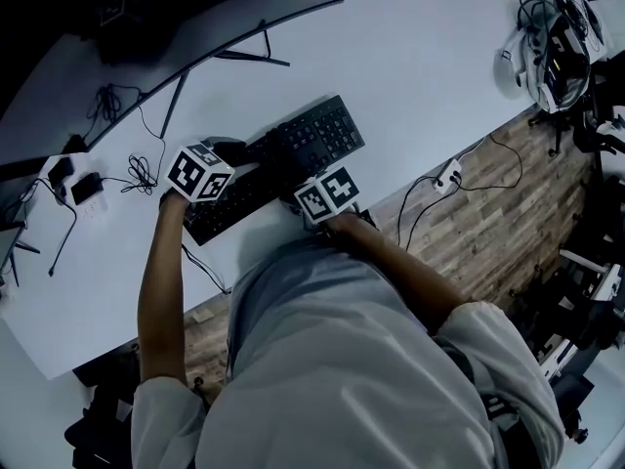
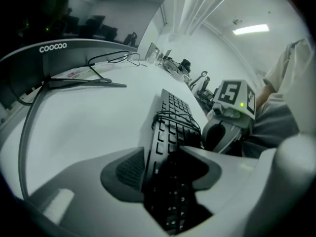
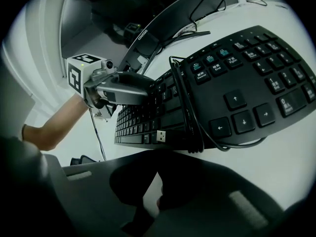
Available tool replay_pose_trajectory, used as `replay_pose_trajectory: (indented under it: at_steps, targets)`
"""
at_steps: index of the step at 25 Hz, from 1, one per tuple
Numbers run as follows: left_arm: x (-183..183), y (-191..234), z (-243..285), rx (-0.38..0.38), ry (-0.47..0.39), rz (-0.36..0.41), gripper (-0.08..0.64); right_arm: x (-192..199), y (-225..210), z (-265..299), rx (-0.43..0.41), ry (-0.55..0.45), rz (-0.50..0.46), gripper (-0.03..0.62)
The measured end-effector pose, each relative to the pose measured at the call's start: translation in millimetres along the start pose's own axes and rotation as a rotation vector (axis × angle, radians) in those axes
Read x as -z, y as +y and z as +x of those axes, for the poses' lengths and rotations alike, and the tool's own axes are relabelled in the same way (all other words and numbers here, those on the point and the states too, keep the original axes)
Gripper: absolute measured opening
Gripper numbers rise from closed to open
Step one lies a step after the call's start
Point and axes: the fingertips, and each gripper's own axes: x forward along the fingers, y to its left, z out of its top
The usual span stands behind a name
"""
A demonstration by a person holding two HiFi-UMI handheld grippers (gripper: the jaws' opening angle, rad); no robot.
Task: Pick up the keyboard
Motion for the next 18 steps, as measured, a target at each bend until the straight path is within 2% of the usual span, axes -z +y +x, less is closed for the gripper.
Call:
replay_pose_trajectory:
  at_steps: [6,11,18]
  targets:
    - [0.4,-4.5,2.4,0.037,0.032,-0.007,0.0,0.9,-1.3,-1.9,-0.021,-0.014,0.027,0.0]
    - [5.5,-7.5,-1.2,0.062,0.059,-0.08,0.0,3.9,-1.7,-2.5,-0.04,-0.021,0.056,0.0]
    - [5.3,-14.4,-9.4,0.071,0.048,-0.156,0.0,8.6,-2.2,-4.5,-0.051,-0.023,0.071,0.0]
